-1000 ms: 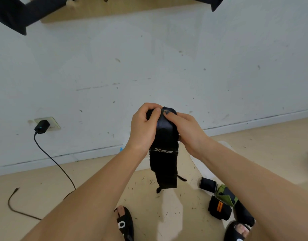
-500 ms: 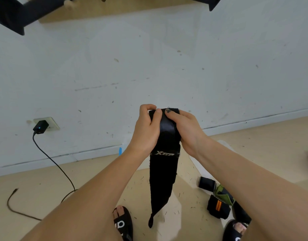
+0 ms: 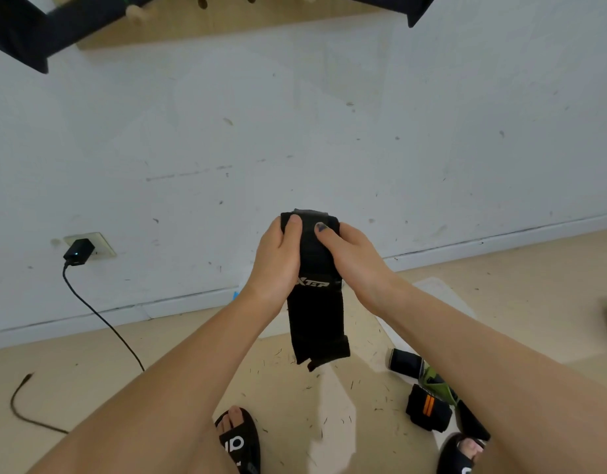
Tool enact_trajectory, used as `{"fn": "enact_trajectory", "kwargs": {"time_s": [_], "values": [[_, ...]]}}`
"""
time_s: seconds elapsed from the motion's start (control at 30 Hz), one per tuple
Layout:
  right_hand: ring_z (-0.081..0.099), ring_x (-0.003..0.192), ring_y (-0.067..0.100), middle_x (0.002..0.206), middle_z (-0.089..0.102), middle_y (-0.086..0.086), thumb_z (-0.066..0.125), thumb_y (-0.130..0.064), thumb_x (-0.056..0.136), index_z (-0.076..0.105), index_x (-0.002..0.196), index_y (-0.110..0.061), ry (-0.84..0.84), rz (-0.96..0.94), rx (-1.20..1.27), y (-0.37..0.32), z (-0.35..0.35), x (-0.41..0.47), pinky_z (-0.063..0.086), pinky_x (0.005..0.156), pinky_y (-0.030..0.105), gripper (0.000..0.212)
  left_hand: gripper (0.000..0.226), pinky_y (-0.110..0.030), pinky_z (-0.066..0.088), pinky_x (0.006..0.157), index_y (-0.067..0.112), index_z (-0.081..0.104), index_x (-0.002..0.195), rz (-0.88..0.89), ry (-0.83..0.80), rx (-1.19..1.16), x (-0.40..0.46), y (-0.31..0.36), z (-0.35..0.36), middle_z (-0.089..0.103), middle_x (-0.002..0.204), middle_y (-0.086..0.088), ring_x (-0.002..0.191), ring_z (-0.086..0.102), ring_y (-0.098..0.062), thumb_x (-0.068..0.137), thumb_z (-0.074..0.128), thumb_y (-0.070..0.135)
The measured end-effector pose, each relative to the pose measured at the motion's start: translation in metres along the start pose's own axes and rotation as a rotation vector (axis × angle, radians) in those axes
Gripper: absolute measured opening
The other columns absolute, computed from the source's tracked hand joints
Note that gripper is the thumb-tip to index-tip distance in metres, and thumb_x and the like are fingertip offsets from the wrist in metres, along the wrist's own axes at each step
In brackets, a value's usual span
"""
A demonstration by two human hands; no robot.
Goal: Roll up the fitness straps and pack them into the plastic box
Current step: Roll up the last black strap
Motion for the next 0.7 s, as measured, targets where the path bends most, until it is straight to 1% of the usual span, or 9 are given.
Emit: {"fn": "enact_trajectory", "kwargs": {"time_s": [0.07,0.17,0.23,0.3,0.37,0.47,0.53,0.6,0.7], "values": [[0.076,0.089,0.013,0.1,0.079,0.0,0.054,-0.027,0.107,0.072,0.108,-0.025,0.008,-0.012,0.099,-0.0016,-0.0002,-0.0011,0.061,0.076,0.027,0.019,0.033,-0.017,0.054,0.067,0.023,0.066,0.119,-0.053,-0.033,-0.027,-0.0007,-0.003,0.0003,0.074,0.108,0.001,0.098,0.072,-0.012,0.109,0.04,0.039],[0.076,0.086,0.017,0.1,0.079,0.005,0.057,-0.024,0.105,0.074,0.11,-0.017,0.004,0.002,0.213,-0.0048,-0.0021,-0.0017,0.061,0.07,0.028,0.019,0.031,-0.022,0.056,0.073,0.024,0.066,0.121,-0.071,-0.062,-0.05,0.0003,-0.0051,0.0019,0.075,0.109,0.001,0.099,0.073,-0.012,0.108,0.042,0.039],[0.077,0.087,0.017,0.101,0.08,0.006,0.056,-0.028,0.106,0.074,0.111,-0.016,-0.034,0.027,0.204,-0.0048,-0.0011,-0.0021,0.06,0.072,0.027,0.022,0.03,-0.031,0.06,0.081,0.022,0.067,0.121,-0.063,-0.04,-0.082,0.0019,-0.0057,0.0005,0.075,0.112,-0.002,0.103,0.073,-0.015,0.108,0.043,0.034],[0.077,0.093,0.019,0.104,0.08,0.006,0.054,-0.033,0.106,0.074,0.113,-0.015,-0.09,0.063,0.166,-0.0047,0.0018,-0.0036,0.061,0.077,0.027,0.027,0.033,-0.037,0.061,0.087,0.02,0.07,0.12,-0.075,-0.029,-0.105,0.0025,-0.0044,-0.0014,0.075,0.113,-0.004,0.104,0.074,-0.019,0.108,0.043,0.033],[0.077,0.094,0.02,0.103,0.08,0.006,0.055,-0.032,0.106,0.074,0.111,-0.016,-0.089,0.055,0.126,-0.0039,0.0028,-0.0032,0.061,0.079,0.028,0.026,0.037,-0.038,0.06,0.087,0.019,0.072,0.118,-0.117,-0.039,-0.112,0.0031,-0.0042,-0.0028,0.077,0.111,-0.006,0.102,0.074,-0.021,0.108,0.042,0.038],[0.077,0.091,0.021,0.102,0.079,0.009,0.055,-0.027,0.106,0.075,0.108,-0.013,0.002,0.014,0.121,-0.0038,-0.0005,-0.001,0.06,0.075,0.029,0.024,0.043,-0.034,0.057,0.09,0.024,0.072,0.116,-0.212,-0.12,-0.094,0.0002,-0.0042,-0.0013,0.078,0.108,-0.003,0.101,0.075,-0.018,0.108,0.037,0.048],[0.076,0.091,0.023,0.106,0.078,0.014,0.055,-0.028,0.105,0.075,0.11,-0.01,0.044,0.026,0.184,-0.0045,-0.0034,0.0015,0.061,0.077,0.032,0.026,0.038,-0.033,0.056,0.091,0.026,0.068,0.122,-0.165,-0.178,-0.036,-0.0027,-0.0057,0.0023,0.076,0.113,0.0,0.104,0.073,-0.015,0.108,0.04,0.047],[0.076,0.093,0.022,0.108,0.078,0.013,0.054,-0.032,0.106,0.075,0.11,-0.012,0.036,0.044,0.209,-0.0043,-0.0038,0.0023,0.061,0.082,0.034,0.029,0.031,-0.035,0.057,0.093,0.025,0.064,0.124,-0.101,-0.142,-0.032,-0.0045,-0.0062,0.0027,0.074,0.116,0.0,0.108,0.072,-0.015,0.108,0.044,0.043],[0.076,0.101,0.02,0.107,0.079,0.006,0.052,-0.04,0.106,0.074,0.112,-0.018,-0.029,0.062,0.13,-0.0014,-0.0007,0.0004,0.059,0.093,0.036,0.031,0.03,-0.043,0.057,0.097,0.021,0.064,0.123,-0.07,-0.068,-0.096,-0.0029,-0.0042,0.0004,0.074,0.116,-0.002,0.107,0.072,-0.018,0.107,0.047,0.039]]}}
Point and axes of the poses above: each hand's wrist, its own x-axis towards the middle knuckle, its own z-axis out of the palm, y = z × x, the point moved 3 cm from there along x, towards the middle knuckle
